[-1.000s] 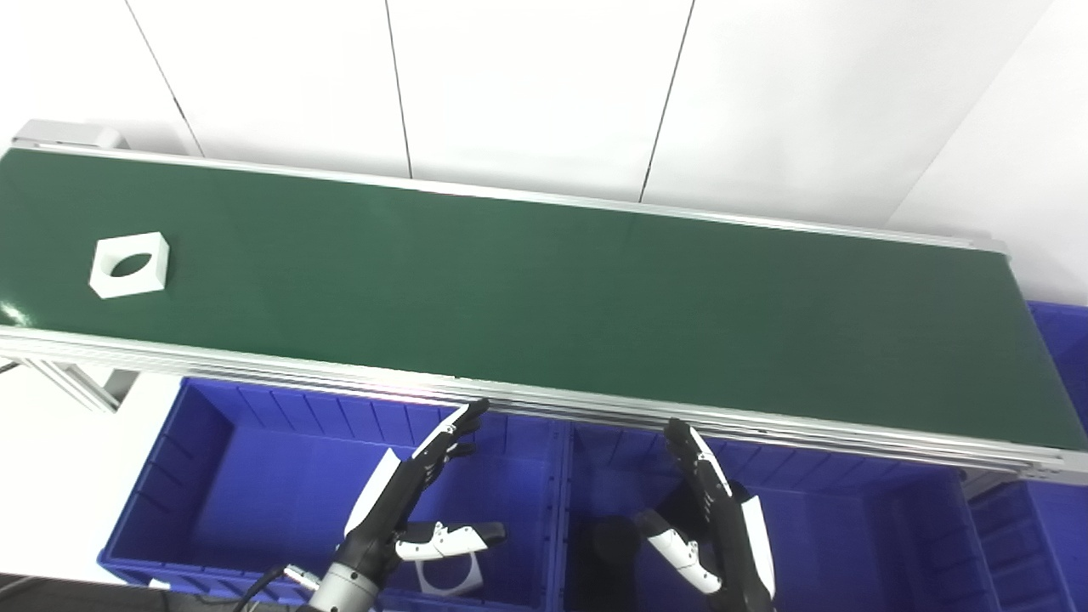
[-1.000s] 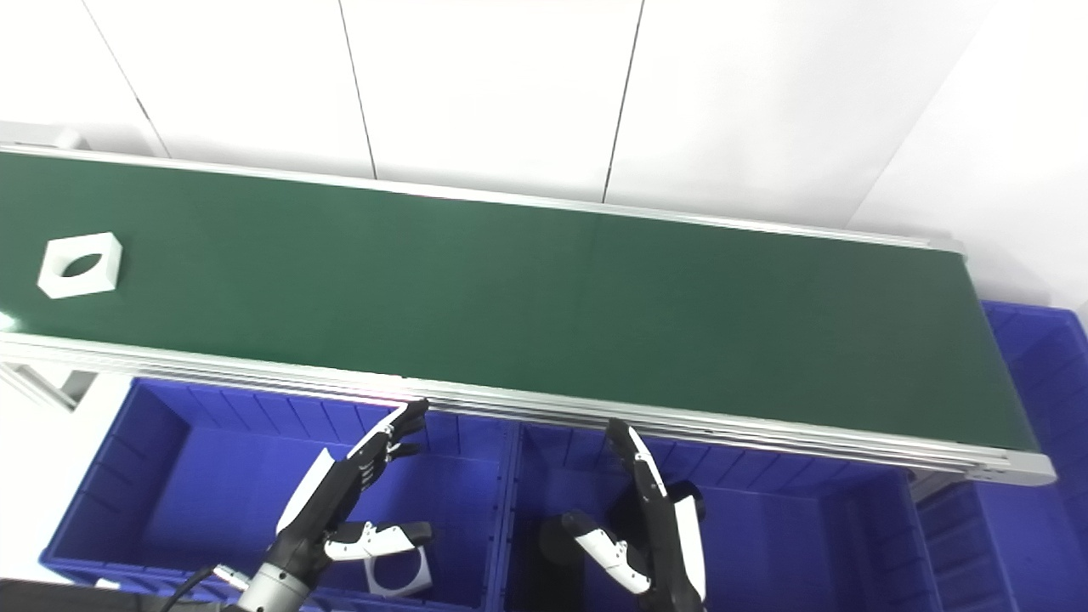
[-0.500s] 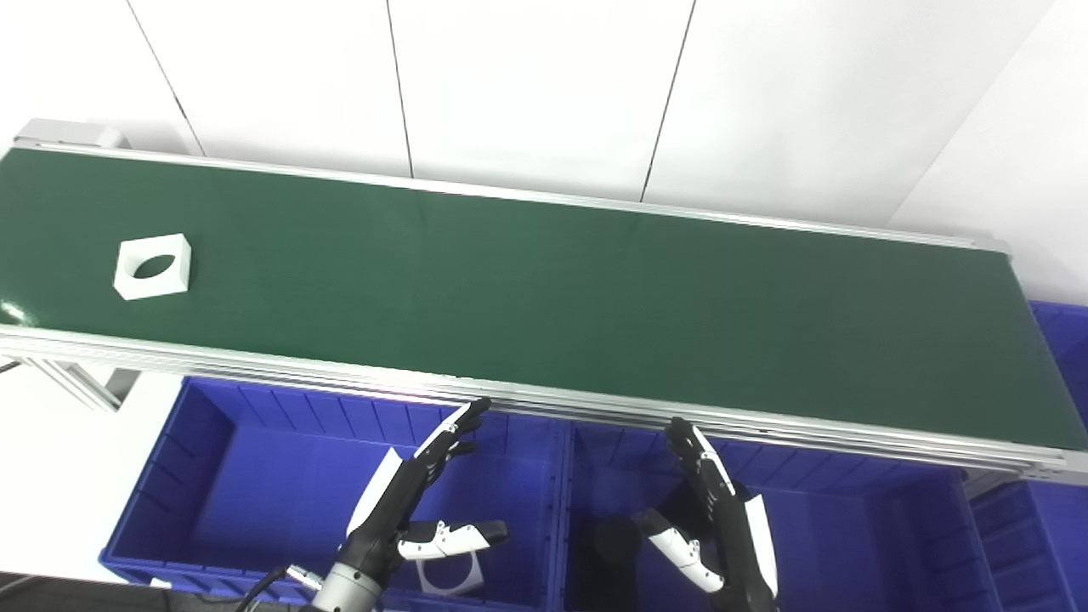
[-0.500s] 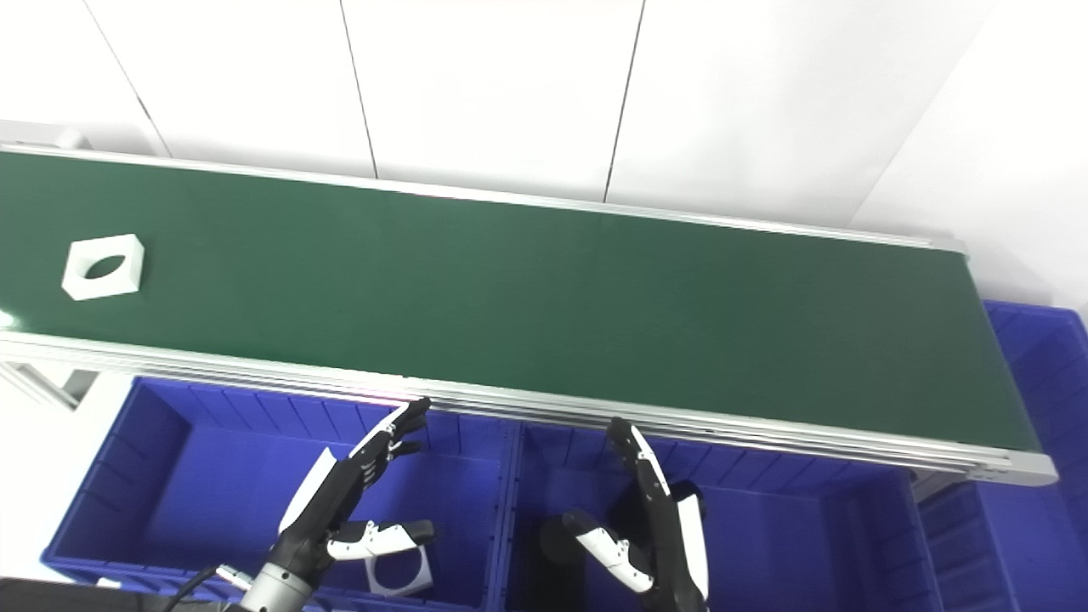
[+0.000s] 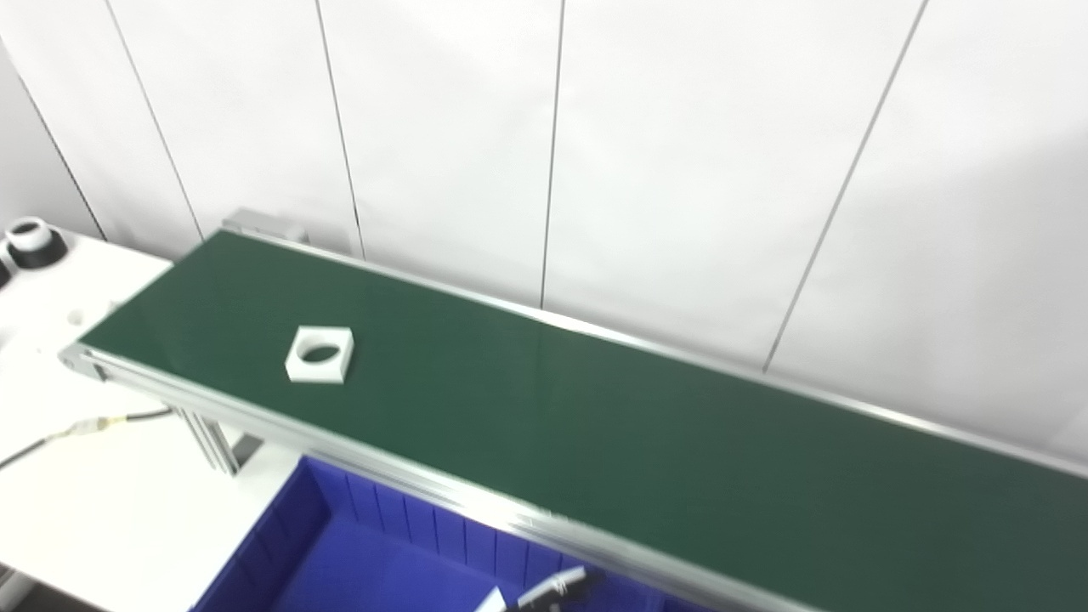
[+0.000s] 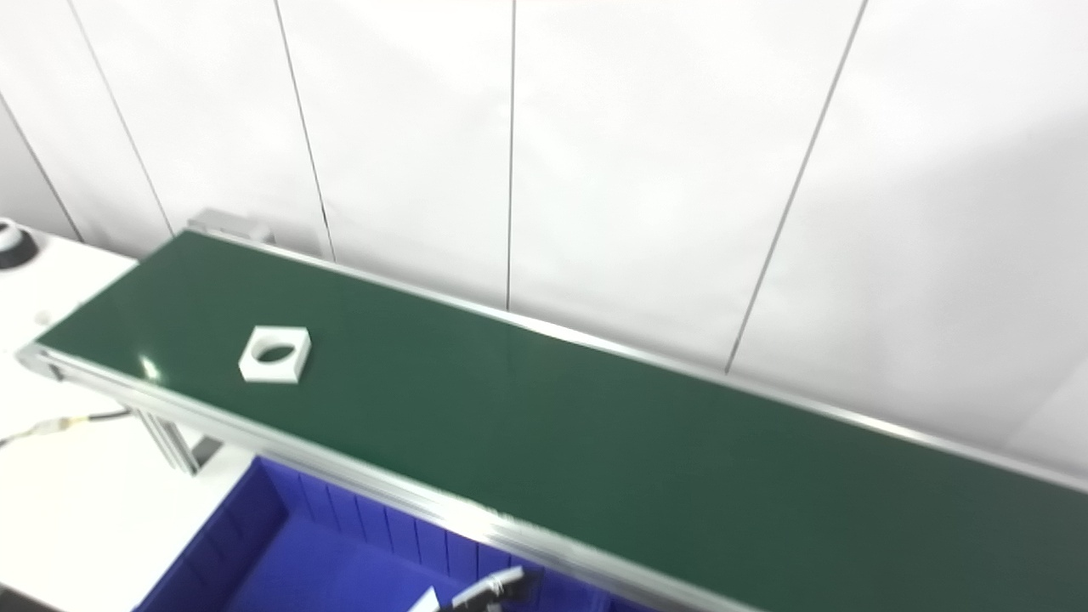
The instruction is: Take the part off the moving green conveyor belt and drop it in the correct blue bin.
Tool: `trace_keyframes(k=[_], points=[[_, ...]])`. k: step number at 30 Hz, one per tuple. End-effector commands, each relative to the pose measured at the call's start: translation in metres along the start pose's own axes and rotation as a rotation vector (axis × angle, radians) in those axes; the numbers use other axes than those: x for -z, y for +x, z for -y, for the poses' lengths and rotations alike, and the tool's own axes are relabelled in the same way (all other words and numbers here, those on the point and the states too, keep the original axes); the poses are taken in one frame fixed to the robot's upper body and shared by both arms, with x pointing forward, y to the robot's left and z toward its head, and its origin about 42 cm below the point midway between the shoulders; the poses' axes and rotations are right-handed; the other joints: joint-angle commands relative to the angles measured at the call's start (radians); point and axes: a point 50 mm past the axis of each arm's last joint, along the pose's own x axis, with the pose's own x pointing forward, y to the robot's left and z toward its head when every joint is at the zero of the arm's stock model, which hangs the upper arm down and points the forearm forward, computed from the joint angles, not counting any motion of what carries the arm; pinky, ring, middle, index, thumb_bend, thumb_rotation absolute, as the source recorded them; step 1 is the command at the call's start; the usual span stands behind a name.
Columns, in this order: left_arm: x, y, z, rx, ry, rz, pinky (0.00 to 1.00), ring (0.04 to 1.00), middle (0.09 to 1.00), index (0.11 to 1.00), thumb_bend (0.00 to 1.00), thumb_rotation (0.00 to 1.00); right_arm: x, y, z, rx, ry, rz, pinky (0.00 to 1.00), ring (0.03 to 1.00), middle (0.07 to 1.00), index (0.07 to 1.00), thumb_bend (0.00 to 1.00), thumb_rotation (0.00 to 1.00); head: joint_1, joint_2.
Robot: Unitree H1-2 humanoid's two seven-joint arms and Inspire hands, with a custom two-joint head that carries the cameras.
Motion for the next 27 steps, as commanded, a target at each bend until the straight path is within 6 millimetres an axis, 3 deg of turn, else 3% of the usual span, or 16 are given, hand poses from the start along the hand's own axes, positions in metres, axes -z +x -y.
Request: trace_keyframes(k=[1,6,16,22,27], points=[[-0.007,0.007,-0.006,-0.022,0.016,0.061,0.76,0.857,0.896,0.853,0.85,0.52,-0.007,0.004,0.0,0.017,0.018,0.067,0.99,0.938,0.929,0.964,0.66,0.8,-0.008,-0.005],[-0.008,0.008,-0.009,-0.026,0.005,0.065,0.75,0.844,0.888,0.848,0.84,0.48,-0.006,0.006,-0.003,0.024,0.027,0.06,1.0,0.949,0.919,0.966,0.58,0.78,-0.022,-0.03],[-0.031,0.015,-0.019,-0.028,-0.045,0.146,0.74,0.843,0.877,0.836,0.84,0.44,-0.005,0.01,-0.004,0.046,0.015,0.069,1.0,0.922,0.888,0.941,0.59,0.78,-0.041,-0.044],[-0.051,0.02,-0.033,-0.048,-0.044,0.223,0.74,0.841,0.877,0.84,0.83,0.44,-0.005,0.01,-0.005,0.071,-0.01,0.084,0.93,0.893,0.866,0.923,0.62,0.79,-0.065,-0.035],[-0.065,0.021,-0.049,-0.066,-0.018,0.278,0.78,0.852,0.877,0.844,0.84,0.46,-0.007,0.01,-0.007,0.079,0.005,0.086,0.93,0.881,0.857,0.911,0.63,0.79,-0.14,-0.008]])
